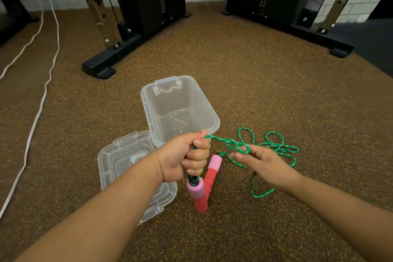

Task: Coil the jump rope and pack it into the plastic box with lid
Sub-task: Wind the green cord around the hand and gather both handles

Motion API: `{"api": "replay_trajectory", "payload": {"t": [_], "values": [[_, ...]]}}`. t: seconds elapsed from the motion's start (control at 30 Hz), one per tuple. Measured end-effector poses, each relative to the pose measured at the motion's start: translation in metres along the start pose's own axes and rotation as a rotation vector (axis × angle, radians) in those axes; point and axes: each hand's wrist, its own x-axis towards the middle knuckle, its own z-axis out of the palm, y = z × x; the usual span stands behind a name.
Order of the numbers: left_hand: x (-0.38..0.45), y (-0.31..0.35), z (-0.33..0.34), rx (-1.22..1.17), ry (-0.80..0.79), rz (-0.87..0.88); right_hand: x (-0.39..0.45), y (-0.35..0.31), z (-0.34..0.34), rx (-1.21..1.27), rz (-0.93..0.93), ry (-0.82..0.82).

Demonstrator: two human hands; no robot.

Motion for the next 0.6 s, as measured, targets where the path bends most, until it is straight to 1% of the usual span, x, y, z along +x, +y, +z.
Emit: {"api": "replay_trajectory", "payload": {"t": [0.1, 0.17, 0.23, 0.27, 0.33, 0.4, 0.43, 0.5, 0.57, 0.6], "values": [[-0.001, 0.002, -0.001, -0.024, 0.021, 0.024, 0.000, 0.006, -0.006, 0.081, 0.006, 0.096], [-0.001, 0.003, 0.000, -0.017, 0.027, 0.030, 0.001, 0.014, -0.013, 0.202, 0.067, 0.161], [-0.001, 0.004, 0.001, -0.001, 0.034, 0.029, 0.003, 0.027, -0.021, 0.226, 0.173, 0.248], [-0.002, 0.004, 0.001, 0.014, 0.041, 0.029, 0.004, 0.034, -0.024, 0.182, 0.235, 0.281], [-0.001, 0.004, 0.003, 0.053, 0.057, 0.018, 0.006, 0.045, -0.030, 0.038, 0.340, 0.298], [0.001, 0.002, 0.006, 0.084, 0.070, -0.003, 0.009, 0.046, -0.033, -0.121, 0.385, 0.293], [0.003, 0.000, 0.008, 0.091, 0.073, -0.016, 0.011, 0.044, -0.035, -0.225, 0.371, 0.292], [0.006, -0.001, 0.013, 0.099, 0.069, -0.038, 0.016, 0.037, -0.035, -0.393, 0.272, 0.272], [0.008, -0.003, 0.016, 0.105, 0.054, -0.058, 0.018, 0.028, -0.030, -0.474, 0.130, 0.231], [0.009, -0.004, 0.017, 0.107, 0.041, -0.064, 0.017, 0.023, -0.026, -0.469, 0.024, 0.195]]}}
